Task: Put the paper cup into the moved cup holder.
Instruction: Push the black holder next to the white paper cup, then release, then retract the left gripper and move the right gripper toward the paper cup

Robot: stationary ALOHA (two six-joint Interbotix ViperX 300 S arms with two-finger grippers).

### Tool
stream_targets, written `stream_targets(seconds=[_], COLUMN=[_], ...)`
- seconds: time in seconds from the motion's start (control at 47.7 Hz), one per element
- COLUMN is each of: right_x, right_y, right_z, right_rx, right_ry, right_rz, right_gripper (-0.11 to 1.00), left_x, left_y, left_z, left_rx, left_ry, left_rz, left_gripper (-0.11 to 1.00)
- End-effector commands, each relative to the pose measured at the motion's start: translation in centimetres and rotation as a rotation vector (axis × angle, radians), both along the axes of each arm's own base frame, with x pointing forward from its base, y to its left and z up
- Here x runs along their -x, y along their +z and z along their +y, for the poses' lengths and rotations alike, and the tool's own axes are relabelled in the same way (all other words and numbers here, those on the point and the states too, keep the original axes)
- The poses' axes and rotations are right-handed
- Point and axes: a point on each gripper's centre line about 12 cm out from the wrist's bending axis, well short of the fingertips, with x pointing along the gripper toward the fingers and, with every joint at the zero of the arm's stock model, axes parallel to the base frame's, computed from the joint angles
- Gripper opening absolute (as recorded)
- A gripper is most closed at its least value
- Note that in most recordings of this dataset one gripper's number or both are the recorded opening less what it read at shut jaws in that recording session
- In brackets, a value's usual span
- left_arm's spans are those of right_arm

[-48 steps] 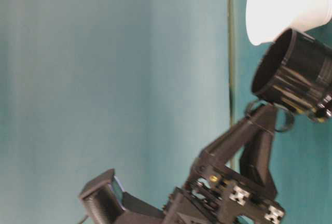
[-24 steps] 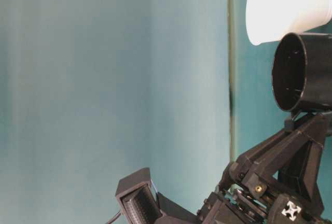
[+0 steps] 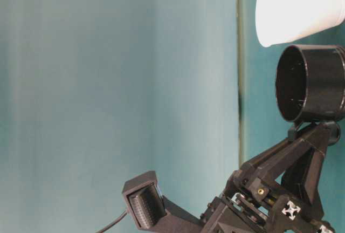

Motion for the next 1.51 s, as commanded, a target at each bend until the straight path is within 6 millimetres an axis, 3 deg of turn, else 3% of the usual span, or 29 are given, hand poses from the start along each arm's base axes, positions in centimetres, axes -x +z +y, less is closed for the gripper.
stream_targets(seconds=[0.0, 0.649, 0.712, 0.88, 0.985, 1.257, 1.488], right_x=[-0.3, -0.4, -0.3, -0.3, -0.3, -0.8, -3.3], right_y=[0.8, 0.7, 0.6, 0.6, 0.3, 0.5, 1.3], right_z=[0.0, 0.0, -0.1, -0.1, 0.0, -0.6, -1.9], right_rx=[-0.009, -0.010, -0.010, -0.024, -0.037, -0.099, -0.122], right_ry=[-0.007, -0.007, -0.008, -0.015, -0.020, -0.085, -0.159], right_rz=[-0.020, 0.000, 0.002, 0.004, 0.024, 0.151, 0.256], right_gripper=[-0.04, -0.04, -0.04, -0.04, -0.04, -0.04, 0.01], left_x=[-0.5, -0.8, -0.7, -0.6, -0.6, 0.0, 1.5], left_y=[1.0, 0.9, 0.8, 0.8, 0.7, 1.5, 3.0], left_z=[0.1, -0.8, -0.9, -0.9, -0.9, -0.9, -0.9], left_rx=[0.004, 0.013, 0.022, 0.051, 0.055, 0.055, 0.053], left_ry=[0.003, -0.016, -0.011, 0.005, 0.007, 0.008, 0.006], left_rz=[-0.032, -0.015, -0.005, 0.004, 0.008, 0.027, 0.041], left_gripper=[0.20, 0.20, 0.28, 0.69, 0.85, 0.86, 0.86])
